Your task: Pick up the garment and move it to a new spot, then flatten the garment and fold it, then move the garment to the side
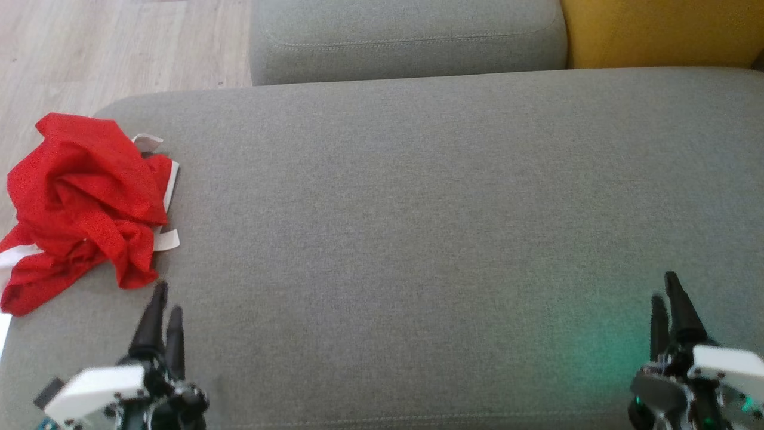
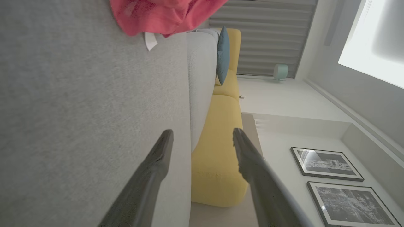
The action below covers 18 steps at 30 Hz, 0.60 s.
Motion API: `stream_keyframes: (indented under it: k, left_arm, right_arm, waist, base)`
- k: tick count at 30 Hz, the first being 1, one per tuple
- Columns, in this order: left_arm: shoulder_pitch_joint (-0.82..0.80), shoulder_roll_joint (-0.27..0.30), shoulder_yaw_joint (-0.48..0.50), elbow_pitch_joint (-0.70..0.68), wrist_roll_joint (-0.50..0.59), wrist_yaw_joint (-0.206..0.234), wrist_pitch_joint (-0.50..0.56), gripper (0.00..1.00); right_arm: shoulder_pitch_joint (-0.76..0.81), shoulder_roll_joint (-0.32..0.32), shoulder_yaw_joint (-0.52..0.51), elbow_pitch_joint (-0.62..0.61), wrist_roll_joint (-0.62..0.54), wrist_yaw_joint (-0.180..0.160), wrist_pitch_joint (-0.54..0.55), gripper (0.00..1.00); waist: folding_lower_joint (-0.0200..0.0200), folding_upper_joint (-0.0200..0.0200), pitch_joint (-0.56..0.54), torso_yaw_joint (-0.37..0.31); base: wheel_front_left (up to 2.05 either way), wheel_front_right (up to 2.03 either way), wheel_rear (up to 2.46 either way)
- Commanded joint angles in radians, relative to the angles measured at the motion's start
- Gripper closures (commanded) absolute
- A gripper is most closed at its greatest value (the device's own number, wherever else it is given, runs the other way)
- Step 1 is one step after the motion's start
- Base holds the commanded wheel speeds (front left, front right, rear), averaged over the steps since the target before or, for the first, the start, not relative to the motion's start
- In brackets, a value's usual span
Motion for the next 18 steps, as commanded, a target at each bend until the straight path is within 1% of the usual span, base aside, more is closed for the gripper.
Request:
stream_keyframes:
  k: [1,11,18]
  left_arm:
    - [-0.011,0.003,-0.004,-0.020,0.000,-0.001,-0.005,0.00]
    - [-0.021,0.009,-0.034,-0.046,0.029,-0.002,-0.038,0.00]
    - [-0.036,0.020,-0.050,-0.066,0.106,-0.002,-0.060,0.00]
  right_arm:
    - [-0.008,-0.001,0.005,-0.020,-0.001,0.001,-0.005,0.00]
    - [-0.009,-0.012,0.038,-0.047,-0.035,0.002,-0.037,0.00]
    - [-0.016,-0.035,0.057,-0.065,-0.121,0.002,-0.060,0.00]
  waist:
    - [0.0000,-0.0001,0.000,0.000]
    - [0.0000,-0.0001,-0.005,0.003]
    - [0.0000,-0.0001,-0.010,0.006]
  base:
    - [0.00,0.00,0.00]
    - [0.00,0.00,0.00]
    - [0.00,0.00,0.00]
